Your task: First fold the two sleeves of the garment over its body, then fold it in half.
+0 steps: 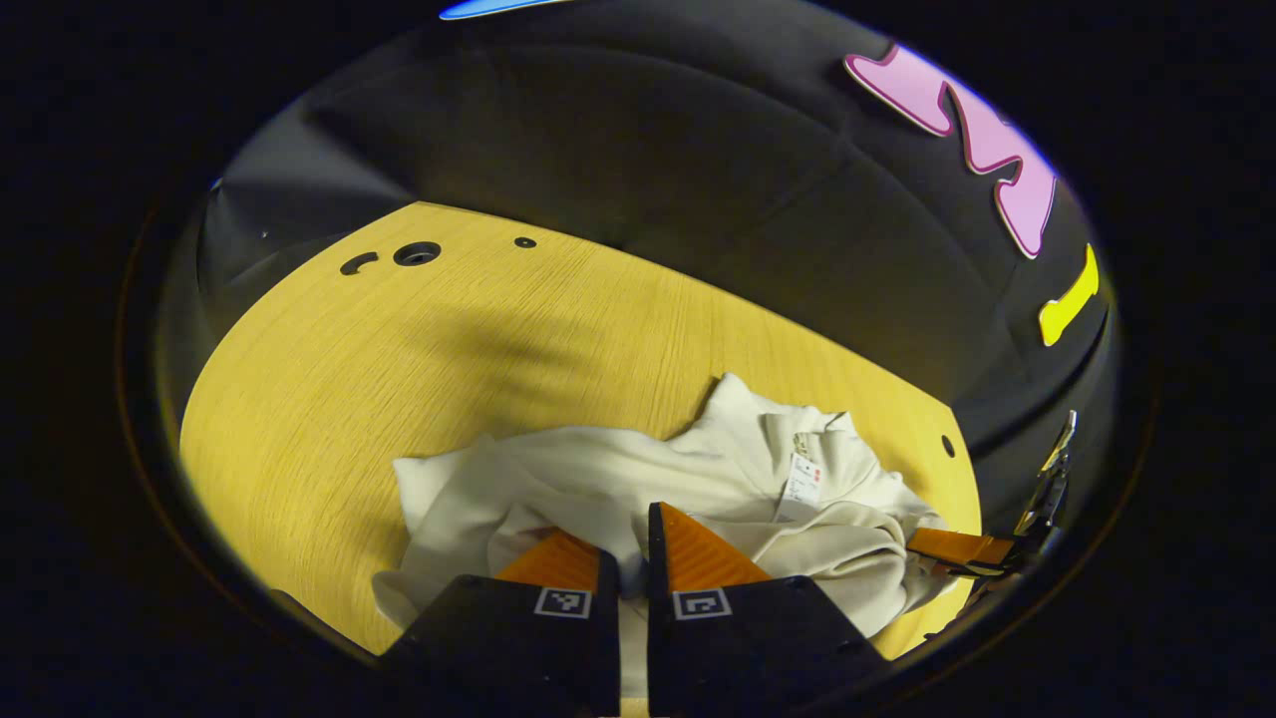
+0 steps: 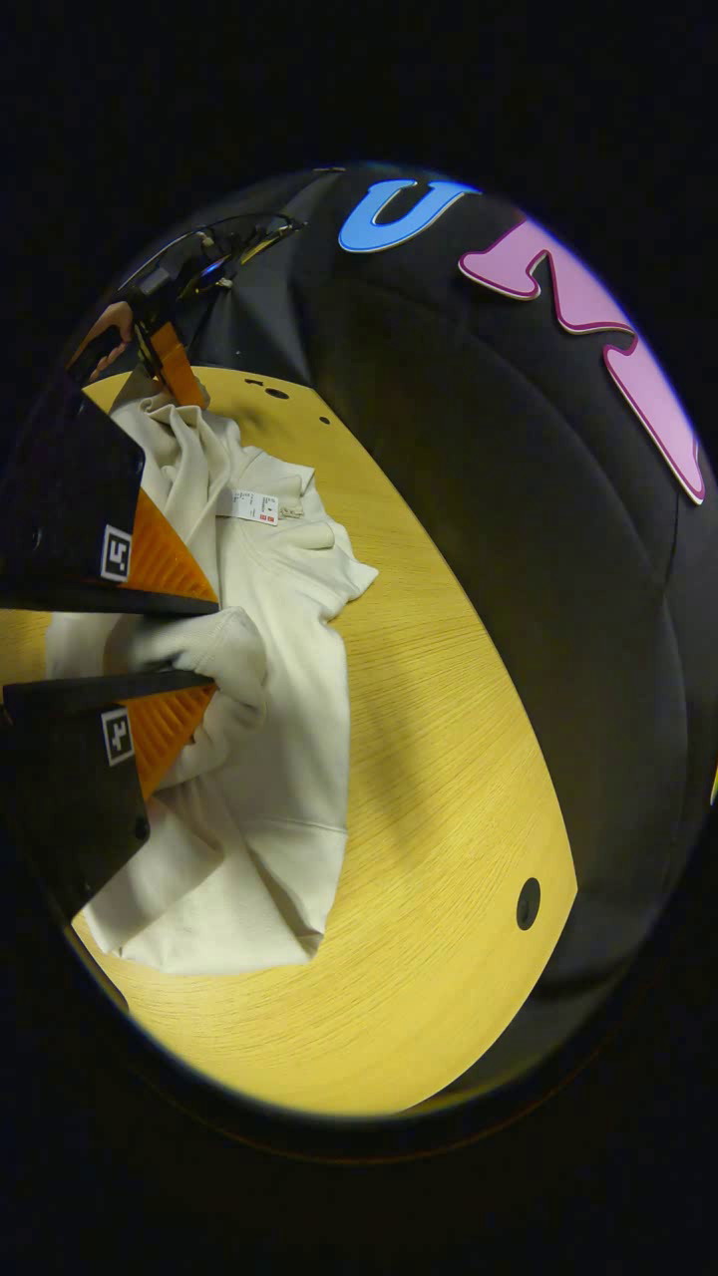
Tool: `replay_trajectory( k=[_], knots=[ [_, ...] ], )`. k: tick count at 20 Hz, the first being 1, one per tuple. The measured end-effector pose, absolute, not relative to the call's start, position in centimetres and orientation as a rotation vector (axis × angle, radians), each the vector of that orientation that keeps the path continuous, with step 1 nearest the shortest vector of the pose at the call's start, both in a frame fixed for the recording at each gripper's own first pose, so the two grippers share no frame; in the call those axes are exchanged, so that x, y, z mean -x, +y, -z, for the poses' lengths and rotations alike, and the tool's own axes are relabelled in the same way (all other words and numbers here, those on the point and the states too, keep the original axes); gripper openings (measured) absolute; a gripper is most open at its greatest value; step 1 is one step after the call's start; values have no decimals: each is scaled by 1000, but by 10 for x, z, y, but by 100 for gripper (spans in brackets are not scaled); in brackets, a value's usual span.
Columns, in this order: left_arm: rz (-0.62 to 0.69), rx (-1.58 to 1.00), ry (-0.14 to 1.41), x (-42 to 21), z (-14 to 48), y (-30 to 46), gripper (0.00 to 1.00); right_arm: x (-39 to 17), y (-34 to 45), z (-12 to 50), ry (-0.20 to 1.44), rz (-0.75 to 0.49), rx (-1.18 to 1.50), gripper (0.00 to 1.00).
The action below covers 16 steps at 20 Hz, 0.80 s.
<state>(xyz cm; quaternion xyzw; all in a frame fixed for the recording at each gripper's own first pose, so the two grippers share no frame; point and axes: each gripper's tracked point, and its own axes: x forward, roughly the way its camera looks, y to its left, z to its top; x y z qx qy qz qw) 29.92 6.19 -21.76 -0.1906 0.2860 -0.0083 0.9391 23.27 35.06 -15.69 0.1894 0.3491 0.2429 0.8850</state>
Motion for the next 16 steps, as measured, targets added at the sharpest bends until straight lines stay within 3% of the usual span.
replay_trajectory(
  k=[1,2,3,4,5,6,7,8,9,12,16],
  knots=[
    [19,376,579,-297,213,63,10,-232,350,154,724,-502,-397,34],
    [16,367,569,-296,210,63,17,-230,349,151,721,-498,-398,42],
    [14,362,561,-293,204,64,17,-229,348,147,713,-496,-396,42],
    [13,358,554,-290,201,63,33,-227,345,144,705,-493,-395,54],
    [7,345,552,-289,198,64,44,-225,342,140,699,-487,-394,50],
    [2,331,552,-284,195,67,51,-223,340,137,696,-483,-395,55],
    [-8,316,553,-280,192,69,69,-221,336,134,694,-476,-395,66],
    [-20,303,550,-277,190,73,80,-219,332,130,692,-470,-395,70],
    [-27,296,544,-275,186,74,76,-216,329,127,689,-466,-392,72],
    [-38,276,508,-262,171,76,91,-203,319,115,672,-462,-387,77],
    [-23,226,462,-237,147,68,93,-176,314,99,651,-489,-374,79]
  ],
)
